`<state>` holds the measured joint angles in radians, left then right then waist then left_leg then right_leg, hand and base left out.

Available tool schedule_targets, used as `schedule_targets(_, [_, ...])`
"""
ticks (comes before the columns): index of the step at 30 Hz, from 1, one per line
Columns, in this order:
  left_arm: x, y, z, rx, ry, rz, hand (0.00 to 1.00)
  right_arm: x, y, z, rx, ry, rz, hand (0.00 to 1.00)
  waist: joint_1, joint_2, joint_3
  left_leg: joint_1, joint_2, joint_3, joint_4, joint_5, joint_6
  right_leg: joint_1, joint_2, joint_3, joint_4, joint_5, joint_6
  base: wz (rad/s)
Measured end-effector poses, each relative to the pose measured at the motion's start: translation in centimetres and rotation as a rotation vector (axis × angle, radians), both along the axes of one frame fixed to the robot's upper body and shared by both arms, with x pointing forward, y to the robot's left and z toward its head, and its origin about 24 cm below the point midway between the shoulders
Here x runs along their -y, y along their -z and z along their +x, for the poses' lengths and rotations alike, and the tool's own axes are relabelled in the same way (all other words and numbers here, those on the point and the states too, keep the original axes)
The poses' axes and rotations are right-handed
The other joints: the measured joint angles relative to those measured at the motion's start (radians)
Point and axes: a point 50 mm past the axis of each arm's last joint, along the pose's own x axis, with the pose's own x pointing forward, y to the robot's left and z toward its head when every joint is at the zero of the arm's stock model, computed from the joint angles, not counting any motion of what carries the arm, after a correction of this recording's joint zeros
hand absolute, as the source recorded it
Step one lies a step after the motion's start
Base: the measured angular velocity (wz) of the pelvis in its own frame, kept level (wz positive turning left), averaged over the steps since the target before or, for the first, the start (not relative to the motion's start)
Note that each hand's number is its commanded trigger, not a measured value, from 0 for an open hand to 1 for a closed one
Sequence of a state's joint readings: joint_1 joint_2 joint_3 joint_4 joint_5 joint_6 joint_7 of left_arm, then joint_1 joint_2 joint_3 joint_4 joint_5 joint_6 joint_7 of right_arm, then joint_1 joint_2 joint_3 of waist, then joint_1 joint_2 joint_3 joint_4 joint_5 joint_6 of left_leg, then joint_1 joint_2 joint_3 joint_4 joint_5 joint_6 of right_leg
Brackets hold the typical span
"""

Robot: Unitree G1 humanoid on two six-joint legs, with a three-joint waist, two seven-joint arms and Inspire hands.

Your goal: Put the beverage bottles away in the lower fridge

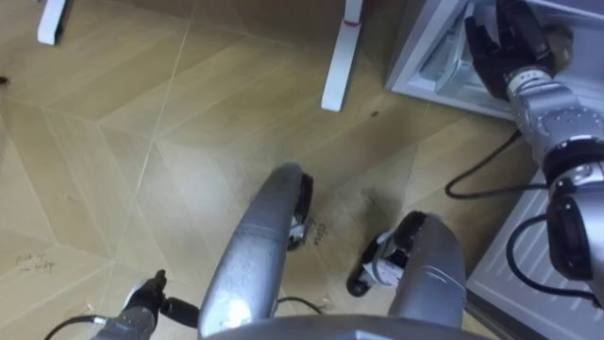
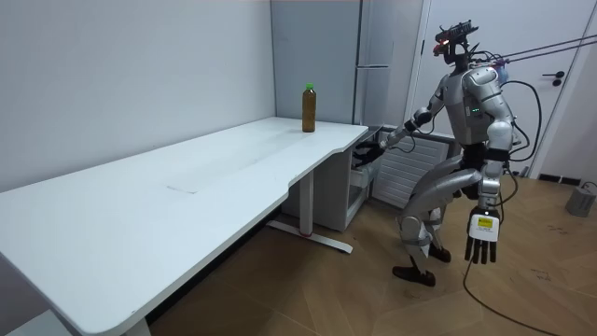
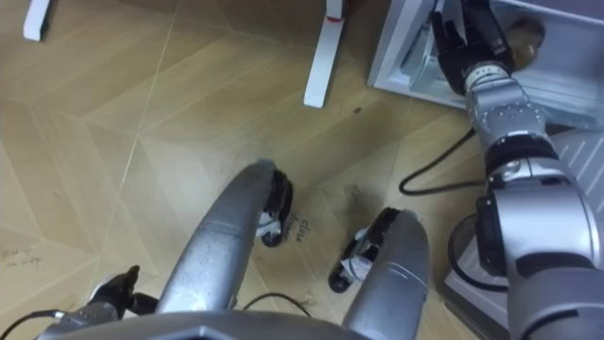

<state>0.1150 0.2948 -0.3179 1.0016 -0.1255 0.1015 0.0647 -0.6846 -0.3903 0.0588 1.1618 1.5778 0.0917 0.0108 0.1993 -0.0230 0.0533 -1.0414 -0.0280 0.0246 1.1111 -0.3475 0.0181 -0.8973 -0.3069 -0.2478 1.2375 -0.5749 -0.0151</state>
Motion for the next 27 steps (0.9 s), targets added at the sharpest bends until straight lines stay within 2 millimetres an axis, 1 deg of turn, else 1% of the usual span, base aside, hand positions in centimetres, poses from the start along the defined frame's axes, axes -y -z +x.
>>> schedule_targets(4, [0.1,0.0,0.0,-0.002,0.003,-0.008,0.0,0.0,0.2,-0.1,-0.014,-0.012,-0.004,0.0,-0.002,0.0,0.0002,0.032,-0.001,0.006,-0.055,0.016,0.002,0.024,0.008,-0.005,-0.055,0.022,0.007,-0.02])
schedule_targets(6, [0.1,0.0,0.0,-0.003,0.002,-0.008,0.0,0.0,0.6,-0.4,-0.027,-0.019,-0.007,0.0,-0.002,0.0,0.0001,0.062,-0.002,0.006,-0.101,0.029,0.002,0.051,0.014,-0.011,-0.099,0.039,0.009,0.0])
schedule_targets(11, [0.1,0.0,0.1,-0.001,0.002,-0.006,0.0,0.0,1.6,-1.2,-0.068,-0.046,-0.027,0.0,-0.003,0.0,0.0003,0.136,-0.001,0.007,-0.172,0.042,0.001,0.121,0.026,-0.017,-0.175,0.059,0.016,-0.02])
schedule_targets(13, [0.1,0.0,0.3,0.005,0.006,-0.006,0.0,0.0,1.8,-1.3,-0.068,-0.062,-0.025,0.0,-0.01,0.0,0.0003,0.164,0.001,0.007,-0.218,0.058,0.001,0.148,0.032,-0.025,-0.221,0.078,0.015,0.0])
schedule_targets(15, [0.2,0.0,0.5,0.012,0.006,-0.005,0.0,-0.1,1.9,-1.4,-0.072,-0.072,-0.027,0.0,-0.013,0.0,0.0003,0.181,0.001,0.008,-0.245,0.066,0.001,0.165,0.035,-0.027,-0.249,0.093,0.013,-0.02])
schedule_targets(17, [0.3,0.0,0.5,0.013,0.006,-0.005,0.0,0.0,2.1,-1.6,-0.082,-0.079,-0.039,0.0,-0.019,0.0,0.0004,0.207,0.0,0.014,-0.265,0.069,0.003,0.187,0.035,-0.026,-0.269,0.098,0.018,-0.04])
schedule_targets(19, [0.2,-0.1,0.5,0.017,-0.001,0.0,0.0,0.0,2.4,-1.8,-0.094,-0.088,-0.043,0.0,-0.02,0.001,0.0006,0.235,0.001,0.016,-0.285,0.069,0.005,0.214,0.041,-0.027,-0.295,0.103,0.026,-0.07])
schedule_targets(21, [-0.1,-0.2,0.7,0.029,-0.033,0.002,0.0,-0.1,2.7,-2.1,-0.106,-0.096,-0.037,0.0,-0.024,0.002,0.0003,0.258,0.015,0.019,-0.304,0.07,0.006,0.241,0.054,-0.028,-0.329,0.117,0.029,-0.1])
schedule_targets(23, [-0.3,-0.2,0.8,0.036,-0.047,0.008,0.0,0.0,3.0,-2.3,-0.115,-0.095,-0.035,0.0,-0.025,0.002,0.0002,0.272,0.015,0.02,-0.318,0.072,0.008,0.255,0.06,-0.027,-0.349,0.124,0.034,-0.07])
schedule_targets(25, [-0.3,-0.2,0.8,0.034,-0.05,0.01,0.0,0.1,3.3,-2.6,-0.126,-0.095,-0.035,0.0,-0.026,0.002,0.0002,0.291,0.015,0.023,-0.333,0.073,0.011,0.273,0.06,-0.026,-0.366,0.129,0.039,-0.02])
schedule_targets(27, [-0.4,-0.2,0.8,0.031,-0.056,0.01,0.0,0.2,4.1,-3.4,-0.146,-0.106,-0.043,0.0,-0.025,0.002,0.0003,0.33,0.013,0.025,-0.358,0.074,0.012,0.313,0.062,-0.029,-0.396,0.134,0.044,0.0])
